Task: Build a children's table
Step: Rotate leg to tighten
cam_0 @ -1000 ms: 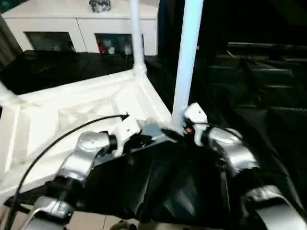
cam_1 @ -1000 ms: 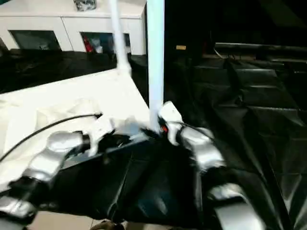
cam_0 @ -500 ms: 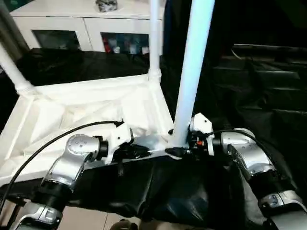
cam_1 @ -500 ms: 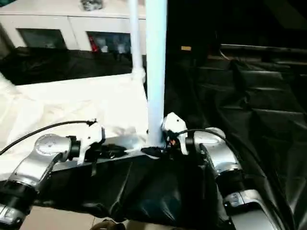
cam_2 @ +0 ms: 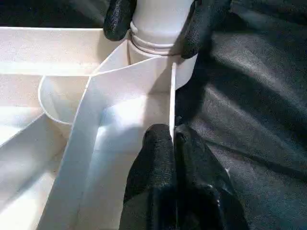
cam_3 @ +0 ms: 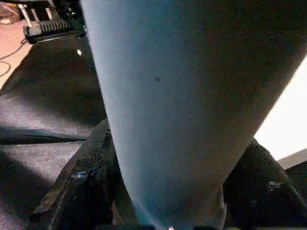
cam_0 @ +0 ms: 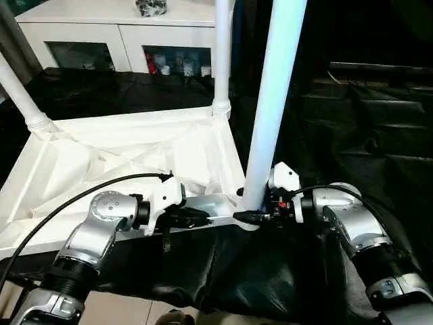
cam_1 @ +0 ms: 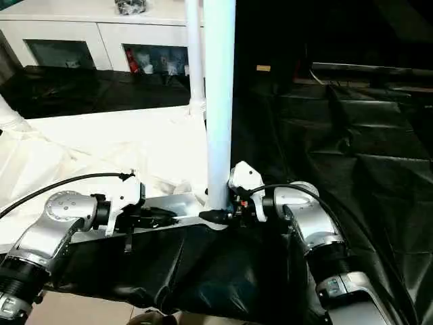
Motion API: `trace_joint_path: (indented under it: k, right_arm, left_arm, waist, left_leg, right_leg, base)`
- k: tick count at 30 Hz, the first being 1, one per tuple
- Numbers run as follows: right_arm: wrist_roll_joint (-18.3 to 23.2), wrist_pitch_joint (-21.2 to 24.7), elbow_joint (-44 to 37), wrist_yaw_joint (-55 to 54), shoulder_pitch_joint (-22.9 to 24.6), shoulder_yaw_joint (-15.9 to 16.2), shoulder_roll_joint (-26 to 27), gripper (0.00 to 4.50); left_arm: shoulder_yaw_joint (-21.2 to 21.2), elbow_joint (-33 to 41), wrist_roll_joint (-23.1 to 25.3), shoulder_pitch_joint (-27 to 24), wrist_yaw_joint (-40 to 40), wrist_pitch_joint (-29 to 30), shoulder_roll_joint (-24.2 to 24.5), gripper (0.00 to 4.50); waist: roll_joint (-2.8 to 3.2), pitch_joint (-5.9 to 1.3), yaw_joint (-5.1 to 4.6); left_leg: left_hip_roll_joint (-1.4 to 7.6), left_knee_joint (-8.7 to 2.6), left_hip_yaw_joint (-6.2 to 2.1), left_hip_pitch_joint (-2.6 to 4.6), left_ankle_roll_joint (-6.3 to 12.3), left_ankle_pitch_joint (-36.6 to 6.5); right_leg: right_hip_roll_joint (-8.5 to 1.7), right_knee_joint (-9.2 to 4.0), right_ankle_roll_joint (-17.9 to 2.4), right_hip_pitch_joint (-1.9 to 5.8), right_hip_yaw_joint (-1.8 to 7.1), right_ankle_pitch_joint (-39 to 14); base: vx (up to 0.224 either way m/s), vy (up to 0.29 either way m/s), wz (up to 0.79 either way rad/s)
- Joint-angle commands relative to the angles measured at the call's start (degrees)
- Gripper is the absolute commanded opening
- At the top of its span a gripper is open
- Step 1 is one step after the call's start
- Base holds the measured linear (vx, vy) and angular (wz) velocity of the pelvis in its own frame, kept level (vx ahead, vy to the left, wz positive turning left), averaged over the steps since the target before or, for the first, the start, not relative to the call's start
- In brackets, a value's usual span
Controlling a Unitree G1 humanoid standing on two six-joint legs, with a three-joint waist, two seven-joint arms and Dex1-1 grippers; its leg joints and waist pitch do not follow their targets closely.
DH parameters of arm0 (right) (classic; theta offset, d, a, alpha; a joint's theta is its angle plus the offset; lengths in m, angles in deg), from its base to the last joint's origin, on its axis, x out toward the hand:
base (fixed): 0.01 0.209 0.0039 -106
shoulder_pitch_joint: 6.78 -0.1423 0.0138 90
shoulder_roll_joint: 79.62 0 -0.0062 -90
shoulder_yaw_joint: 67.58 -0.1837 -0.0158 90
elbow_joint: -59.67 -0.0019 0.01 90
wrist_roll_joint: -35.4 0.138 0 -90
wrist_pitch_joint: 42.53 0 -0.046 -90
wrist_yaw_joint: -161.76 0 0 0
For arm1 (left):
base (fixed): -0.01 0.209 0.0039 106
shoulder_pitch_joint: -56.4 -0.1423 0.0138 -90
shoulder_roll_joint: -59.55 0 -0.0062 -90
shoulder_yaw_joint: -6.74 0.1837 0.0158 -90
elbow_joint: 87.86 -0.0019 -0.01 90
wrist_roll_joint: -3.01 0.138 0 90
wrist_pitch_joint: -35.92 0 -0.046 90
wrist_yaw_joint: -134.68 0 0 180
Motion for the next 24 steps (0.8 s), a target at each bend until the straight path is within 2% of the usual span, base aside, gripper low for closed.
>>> trace_joint_path:
  k: [1, 2, 3, 5, 6, 7, 9, 10, 11, 14, 16, 17, 18, 19, 24]
  right_arm:
    - [-1.2, 0.0, 2.8, -6.1, 0.5, 2.5, 5.5, 2.57]
    - [-2.1, -0.3, 4.5, -10.6, -0.3, 1.5, 7.0, 2.57]
    - [-3.0, -0.3, 6.3, -15.2, -1.1, 0.5, 8.6, 2.57]
    - [-4.7, -0.6, 10.5, -26.9, -3.2, -1.7, 12.6, 2.57]
    - [-4.7, -0.6, 10.6, -27.1, -3.2, -1.7, 12.7, 2.57]
    - [-4.4, 0.4, 11.7, -30.4, -3.9, -2.7, 14.2, 2.57]
    - [-4.5, 1.4, 13.0, -35.7, -5.0, -3.8, 16.6, 2.56]
    - [-4.5, 1.4, 13.1, -36.1, -5.0, -3.9, 16.8, 2.56]
    - [-5.2, 1.8, 14.8, -41.8, -6.2, -4.6, 19.2, 2.56]
    - [-8.1, -1.0, 16.0, -45.4, -7.1, -2.8, 21.8, 2.56]
    - [-8.0, -2.1, 16.4, -44.2, -7.2, -2.5, 22.7, 2.56]
    - [-7.2, -2.0, 16.5, -43.6, -7.2, -3.0, 23.1, 3.12]
    - [-6.2, -1.8, 16.5, -42.8, -7.2, -3.7, 23.3, 3.12]
    - [-5.8, -1.6, 16.4, -42.1, -7.0, -3.7, 23.2, 3.26]
    - [-6.8, -4.7, 16.8, -42.2, -7.1, -3.9, 20.6, 3.68]
  left_arm:
    - [-2.0, 1.1, 0.3, 3.7, -9.1, -1.4, -3.5, 0.0]
    - [-1.9, -0.2, 1.7, 4.4, -11.9, -1.5, -4.5, 0.0]
    - [-1.8, -1.5, 2.9, 5.1, -14.6, -1.3, -5.6, 0.0]
    - [-1.5, -3.5, 4.7, 6.7, -20.8, -0.1, -9.6, 0.0]
    - [-1.5, -3.5, 4.8, 6.8, -20.9, -0.1, -9.7, 0.0]
    - [-1.2, -3.9, 5.3, 7.3, -22.8, 0.3, -11.1, 0.0]
    - [-0.7, -4.7, 6.3, 8.1, -25.7, 1.0, -13.4, 0.0]
    - [-0.6, -4.7, 6.3, 8.2, -25.9, 1.1, -13.6, 0.0]
    - [0.4, -5.3, 7.2, 8.8, -27.8, 1.5, -15.6, 0.0]
    - [1.4, -6.0, 8.4, 9.6, -30.1, 1.6, -18.2, 0.0]
    - [1.4, -6.5, 8.8, 10.0, -30.6, 1.2, -18.9, 0.0]
    - [1.4, -6.7, 8.9, 10.1, -30.5, 0.9, -19.0, 0.0]
    - [1.5, -6.6, 9.1, 10.1, -30.2, 0.6, -18.9, 0.0]
    - [1.5, -6.2, 9.0, 9.9, -29.6, 0.3, -18.6, 0.0]
    - [0.8, -3.4, 6.7, 7.9, -24.4, -0.7, -16.1, 0.0]
  waist:
    - [-0.59, -3.63, -0.42]
    - [-0.51, -3.47, -0.81]
    - [-0.58, -3.55, -0.79]
    - [-0.45, -3.26, -1.48]
    - [-0.47, -3.38, -1.56]
    - [-0.5, -3.48, -1.97]
    - [-0.53, -3.51, -2.14]
    - [-0.33, -3.56, -2.16]
    - [-0.38, -3.63, -2.22]
    - [-0.49, -3.77, -2.11]
    - [-0.46, -3.84, -2.03]
    - [-0.46, -3.85, -1.99]
    - [-0.73, -3.86, -1.97]
    - [-0.47, -3.88, -1.92]
    - [-0.38, -3.79, -2.08]
  left_leg:
    - [4.2, -4.65, -1.97, 1.53, 0.96, -15.9]
    - [4.01, -4.79, -2.11, 1.62, -0.09, -17.5]
    - [3.95, -4.76, -2.25, 1.8, -0.58, -18.0]
    - [3.91, -4.95, -2.41, 2.03, -2.38, -20.4]
    - [3.89, -4.99, -2.56, 2.13, -2.72, -20.9]
    - [3.88, -5.01, -2.62, 2.02, -2.74, -21.4]
    - [3.86, -4.98, -2.51, 2.05, -2.16, -21.3]
    - [3.79, -4.94, -2.43, 1.99, -1.95, -20.7]
    - [3.74, -4.93, -2.4, 1.88, -1.82, -20.0]
    - [3.72, -4.8, -2.31, 1.68, -1.23, -18.3]
    - [3.64, -4.69, -2.19, 1.69, -0.64, -17.9]
    - [3.62, -4.66, -2.19, 1.46, 0.3, -17.0]
    - [3.68, -4.65, -2.15, 1.48, 0.58, -16.7]
    - [3.72, -4.65, -2.2, 1.43, 0.85, -16.3]
    - [3.75, -4.79, -2.25, 1.53, 0.3, -18.0]
  right_leg:
    - [-3.96, -4.37, -13.2, 1.73, 3.04, -16.2]
    - [-4.06, -4.76, -12.7, 1.73, 3.01, -18.6]
    - [-4.17, -4.83, -12.4, 1.78, 2.92, -19.9]
    - [-4.11, -5.19, -11.3, 1.42, 2.97, -23.3]
    - [-4.17, -5.22, -11.1, 1.55, 2.87, -23.6]
    - [-4.18, -5.26, -10.7, 1.64, 2.92, -23.2]
    - [-4.05, -5.35, -10.5, 1.5, 3.04, -22.2]
    - [-3.99, -5.31, -10.7, 1.47, 3.05, -21.1]
    - [-4.0, -5.2, -10.9, 1.54, 3.05, -20.2]
    - [-4.09, -5.1, -11.2, 1.8, 3.0, -17.8]
    - [-4.08, -5.07, -11.2, 1.76, 3.03, -17.2]
    - [-4.06, -4.99, -11.2, 1.98, 3.02, -16.5]
    - [-4.03, -5.01, -11.2, 1.95, 3.01, -16.4]
    - [-4.04, -4.87, -11.3, 1.96, 3.0, -16.1]
    - [-4.05, -5.09, -10.9, 1.84, 2.94, -18.1]
  base:
    - [0.0, 0.0, 0.0]
    - [0.0, 0.0, 0.0]
    - [0.0, 0.0, 0.0]
    - [0.0, 0.0, 0.0]
    - [0.0, 0.0, 0.0]
    - [0.0, 0.0, 0.0]
    - [0.0, 0.0, 0.0]
    - [0.0, 0.0, 0.0]
    - [0.0, 0.0, 0.0]
    - [0.0, 0.0, 0.0]
    - [0.0, 0.0, 0.0]
    - [0.0, 0.0, 0.0]
    - [0.0, 0.0, 0.0]
    - [0.0, 0.0, 0.0]
    - [0.0, 0.0, 0.0]
